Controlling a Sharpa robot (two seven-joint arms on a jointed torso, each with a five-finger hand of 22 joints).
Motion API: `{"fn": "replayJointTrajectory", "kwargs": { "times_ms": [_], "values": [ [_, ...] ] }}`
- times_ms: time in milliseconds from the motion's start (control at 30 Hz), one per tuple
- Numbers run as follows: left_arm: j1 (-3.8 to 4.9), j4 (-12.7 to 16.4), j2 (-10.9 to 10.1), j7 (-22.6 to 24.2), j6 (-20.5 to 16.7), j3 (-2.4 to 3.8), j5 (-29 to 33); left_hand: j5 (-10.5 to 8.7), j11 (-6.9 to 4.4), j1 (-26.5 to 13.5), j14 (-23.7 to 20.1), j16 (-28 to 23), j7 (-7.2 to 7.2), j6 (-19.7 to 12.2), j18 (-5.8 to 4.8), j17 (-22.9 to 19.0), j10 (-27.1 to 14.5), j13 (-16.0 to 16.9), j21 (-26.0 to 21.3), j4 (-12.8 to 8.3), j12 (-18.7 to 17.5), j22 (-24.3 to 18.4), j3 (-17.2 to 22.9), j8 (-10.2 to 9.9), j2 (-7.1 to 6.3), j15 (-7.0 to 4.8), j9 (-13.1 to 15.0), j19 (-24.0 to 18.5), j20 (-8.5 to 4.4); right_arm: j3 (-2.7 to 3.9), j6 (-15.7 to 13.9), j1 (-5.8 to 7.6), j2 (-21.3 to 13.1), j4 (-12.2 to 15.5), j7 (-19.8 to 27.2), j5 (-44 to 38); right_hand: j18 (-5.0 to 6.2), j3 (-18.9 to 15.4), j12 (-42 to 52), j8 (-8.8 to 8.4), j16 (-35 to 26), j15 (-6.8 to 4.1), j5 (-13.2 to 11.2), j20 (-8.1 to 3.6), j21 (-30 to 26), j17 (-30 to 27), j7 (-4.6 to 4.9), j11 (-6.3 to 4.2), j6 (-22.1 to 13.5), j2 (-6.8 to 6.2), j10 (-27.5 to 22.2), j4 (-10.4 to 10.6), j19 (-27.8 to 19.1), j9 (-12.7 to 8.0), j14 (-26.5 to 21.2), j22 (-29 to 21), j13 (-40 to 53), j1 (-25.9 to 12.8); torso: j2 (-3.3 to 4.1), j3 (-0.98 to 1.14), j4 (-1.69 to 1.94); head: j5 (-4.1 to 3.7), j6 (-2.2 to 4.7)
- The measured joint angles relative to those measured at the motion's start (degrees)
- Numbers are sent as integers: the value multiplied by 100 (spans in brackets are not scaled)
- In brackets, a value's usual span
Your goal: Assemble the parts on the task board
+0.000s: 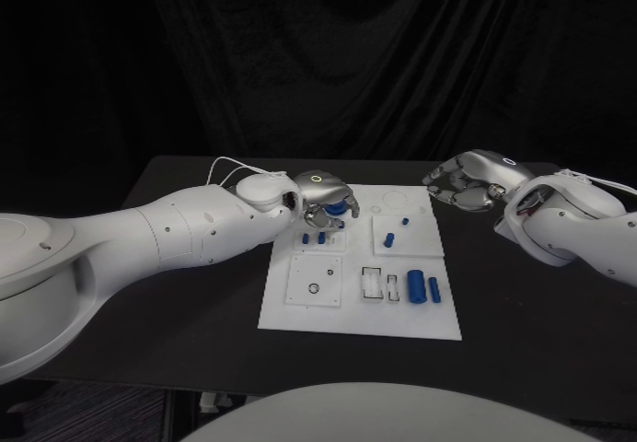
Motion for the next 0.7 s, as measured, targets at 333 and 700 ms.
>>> {"fn": "replayJointTrajectory", "kwargs": {
  "times_ms": [333, 700],
  "values": [
    [-86, -176, 65, -56, 175, 2, -41, 74, 26, -10, -22, 0, 42, -43, 0, 25, -26, 25, -10, 1, 61, 0, -31, -50, -10, 22, -15, 0, 0, 0, 1, 0, 14, -5, 0, 0, 0, 0, 0, 0, 0, 0, 0, 0, 0, 0, 0, 0, 0, 0, 0, 0, 0, 1, 0, 0, 0, 0, 7, -1, -8, -17, 0],
    [-224, -432, 156, -87, 202, 5, -141, 175, 4, -47, 13, 67, 51, 93, 0, 124, 118, -39, -10, -16, 61, 0, -14, -50, 28, -12, -4, -1, 0, 0, 0, 0, 17, 2, 1, 0, 0, 0, 0, 0, 0, 0, 0, 0, 0, 0, 0, 0, 0, 0, 0, 0, 0, 2, 0, 0, 0, 0, 4, -1, -3, -74, 0]
  ]
}}
